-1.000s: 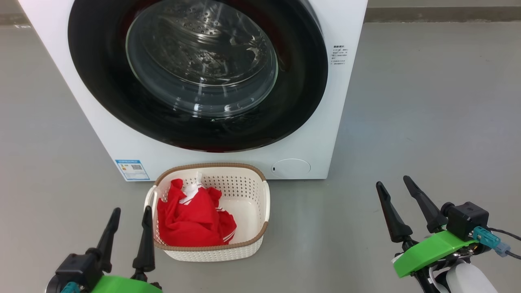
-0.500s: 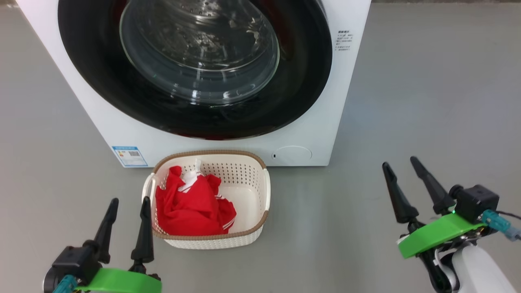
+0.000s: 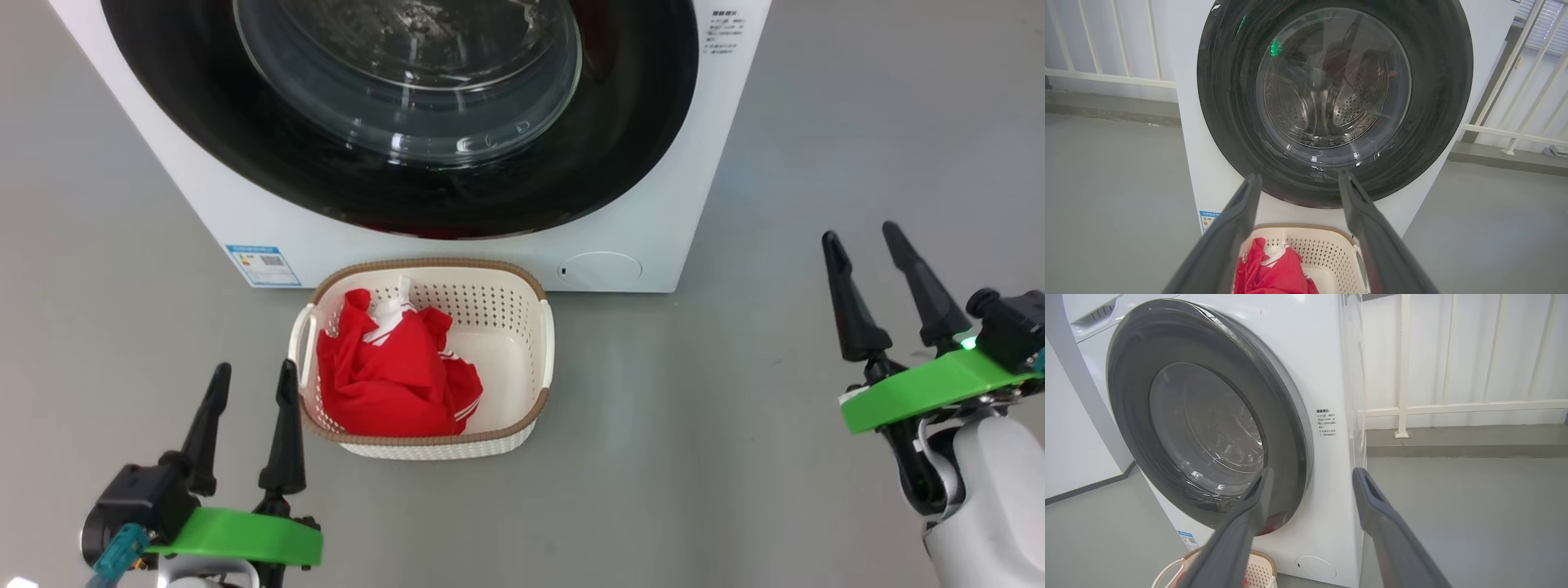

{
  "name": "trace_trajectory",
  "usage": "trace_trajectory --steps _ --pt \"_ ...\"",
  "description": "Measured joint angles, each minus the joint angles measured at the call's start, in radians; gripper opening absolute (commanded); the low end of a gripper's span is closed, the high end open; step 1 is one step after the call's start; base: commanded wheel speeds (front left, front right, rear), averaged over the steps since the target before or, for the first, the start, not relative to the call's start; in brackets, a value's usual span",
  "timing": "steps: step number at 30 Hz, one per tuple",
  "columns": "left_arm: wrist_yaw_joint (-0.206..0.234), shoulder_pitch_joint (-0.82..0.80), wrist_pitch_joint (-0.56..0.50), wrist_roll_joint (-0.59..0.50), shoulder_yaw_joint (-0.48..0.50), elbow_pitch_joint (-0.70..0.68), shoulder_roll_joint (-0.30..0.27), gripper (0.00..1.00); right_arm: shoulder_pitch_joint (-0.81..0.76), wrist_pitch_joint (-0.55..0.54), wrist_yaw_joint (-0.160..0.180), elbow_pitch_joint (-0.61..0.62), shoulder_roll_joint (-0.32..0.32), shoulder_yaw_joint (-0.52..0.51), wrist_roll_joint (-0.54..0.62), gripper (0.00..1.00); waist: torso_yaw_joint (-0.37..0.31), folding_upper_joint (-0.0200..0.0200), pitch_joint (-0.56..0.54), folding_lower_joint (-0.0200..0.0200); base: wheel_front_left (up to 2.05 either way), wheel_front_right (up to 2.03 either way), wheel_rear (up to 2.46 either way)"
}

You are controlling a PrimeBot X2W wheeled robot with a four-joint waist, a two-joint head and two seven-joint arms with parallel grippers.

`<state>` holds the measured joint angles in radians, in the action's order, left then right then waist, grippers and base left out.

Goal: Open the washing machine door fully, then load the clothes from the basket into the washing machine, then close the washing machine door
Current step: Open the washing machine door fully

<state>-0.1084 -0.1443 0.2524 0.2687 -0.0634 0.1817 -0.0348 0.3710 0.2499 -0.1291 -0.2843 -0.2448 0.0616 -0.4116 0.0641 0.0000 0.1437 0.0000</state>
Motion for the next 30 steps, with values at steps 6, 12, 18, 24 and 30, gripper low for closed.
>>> trace_trajectory --steps 6,12,18,24,30 --pt "0.007 -0.023 0.0 0.001 -0.002 -0.007 0.0 1.0 0.062 0.0 0.0 -0.01 -0.029 -0.004 -0.026 0.96 0.01 0.0 0.035 0.0 0.0 0.0 0.0" --pt "0.008 -0.046 0.0 0.003 -0.005 -0.023 0.0 1.0 0.117 0.0 0.0 -0.013 -0.051 0.002 -0.085 0.0 0.015 0.0 0.067 0.0 0.0 0.0 0.0" --pt "0.009 -0.061 0.0 0.007 -0.009 -0.039 0.001 1.0 0.186 0.007 0.0 -0.016 -0.085 0.02 -0.225 0.0 0.022 0.0 0.108 0.0 0.0 0.0 0.0" --pt "0.016 -0.084 0.0 0.008 -0.018 -0.052 0.001 1.0 0.27 0.005 0.0 -0.057 -0.154 0.056 -0.378 0.0 0.033 0.0 0.149 0.0 0.0 0.0 0.0" --pt "0.017 -0.105 0.0 0.018 -0.029 -0.069 0.002 1.0 0.372 -0.079 0.0 -0.089 -0.188 0.073 -0.662 0.0 0.053 0.0 0.185 0.0 0.0 0.0 0.0"
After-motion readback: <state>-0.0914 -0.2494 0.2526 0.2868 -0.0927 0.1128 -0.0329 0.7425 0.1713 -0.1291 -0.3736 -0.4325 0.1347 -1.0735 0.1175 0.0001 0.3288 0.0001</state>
